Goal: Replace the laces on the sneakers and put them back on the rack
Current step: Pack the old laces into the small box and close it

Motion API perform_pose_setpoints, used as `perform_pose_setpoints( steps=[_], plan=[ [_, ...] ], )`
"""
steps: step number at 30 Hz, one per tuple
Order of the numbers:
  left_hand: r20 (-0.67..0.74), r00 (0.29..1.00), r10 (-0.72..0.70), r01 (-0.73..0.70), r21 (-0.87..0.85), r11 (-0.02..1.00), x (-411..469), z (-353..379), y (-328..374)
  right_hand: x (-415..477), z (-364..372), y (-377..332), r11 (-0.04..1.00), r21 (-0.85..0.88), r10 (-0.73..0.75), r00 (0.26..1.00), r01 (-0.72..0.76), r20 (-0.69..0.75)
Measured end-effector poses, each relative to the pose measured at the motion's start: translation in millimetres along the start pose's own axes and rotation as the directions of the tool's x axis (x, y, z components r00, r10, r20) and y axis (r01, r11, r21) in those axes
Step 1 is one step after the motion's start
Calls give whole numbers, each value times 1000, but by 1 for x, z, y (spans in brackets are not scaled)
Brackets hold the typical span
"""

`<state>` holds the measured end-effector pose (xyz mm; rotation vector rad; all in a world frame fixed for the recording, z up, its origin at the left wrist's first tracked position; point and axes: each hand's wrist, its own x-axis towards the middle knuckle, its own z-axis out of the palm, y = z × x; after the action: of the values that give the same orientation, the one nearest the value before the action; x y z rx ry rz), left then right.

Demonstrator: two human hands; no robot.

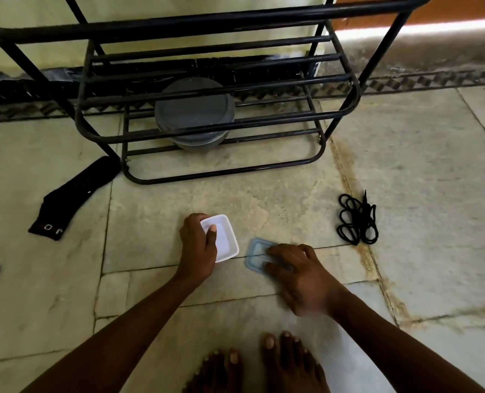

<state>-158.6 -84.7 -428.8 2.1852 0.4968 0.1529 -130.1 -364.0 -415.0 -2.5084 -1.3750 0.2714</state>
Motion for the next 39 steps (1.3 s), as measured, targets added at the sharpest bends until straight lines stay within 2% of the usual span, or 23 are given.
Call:
perform_pose_setpoints(
  steps=[4,8,11,14,16,19,22,24,25,27,32,36,38,39],
  plan=[
    [-18,1000,10,-10,16,1000,-2,-1,1,-1,2,3,999,48,9,999,-7,-34],
    [-75,997,17,-14,37,999,-3,-3,1,-6,-3,11,974,180,169,970,-138,-175],
    [-186,982,28,-9,100,995,-4,-3,11,-11,-8,29,924,233,364,880,-302,-304],
    [-210,968,135,-106,141,984,-5,1,36,-22,-14,52,828,307,560,725,-469,-401],
    [-143,957,252,-230,154,961,-5,11,54,-34,-22,65,747,351,664,635,-564,-395],
    [63,915,398,-402,94,911,-6,36,80,-47,-36,82,603,345,796,510,-720,-327],
    [321,825,464,-501,37,865,-8,67,100,-53,-45,97,382,360,922,327,-851,-206],
    [445,759,475,-537,16,843,-7,81,108,-50,-45,103,298,396,954,276,-868,-114],
    [487,730,480,-549,-1,836,-6,88,114,-50,-44,106,296,399,954,284,-868,-91],
    [513,698,499,-564,-35,825,-1,97,123,-45,-43,109,368,374,927,367,-851,-77],
    [459,733,502,-532,-74,844,15,102,132,-33,-38,109,548,372,827,551,-749,-110],
    [524,682,510,-631,71,772,26,103,128,-34,-33,102,754,337,622,778,-564,-90],
    [593,628,504,-704,158,692,32,104,129,-34,-37,97,804,309,545,838,-507,-43],
    [632,602,489,-733,193,653,35,105,130,-33,-41,94,801,290,551,834,-523,-19]
  ],
)
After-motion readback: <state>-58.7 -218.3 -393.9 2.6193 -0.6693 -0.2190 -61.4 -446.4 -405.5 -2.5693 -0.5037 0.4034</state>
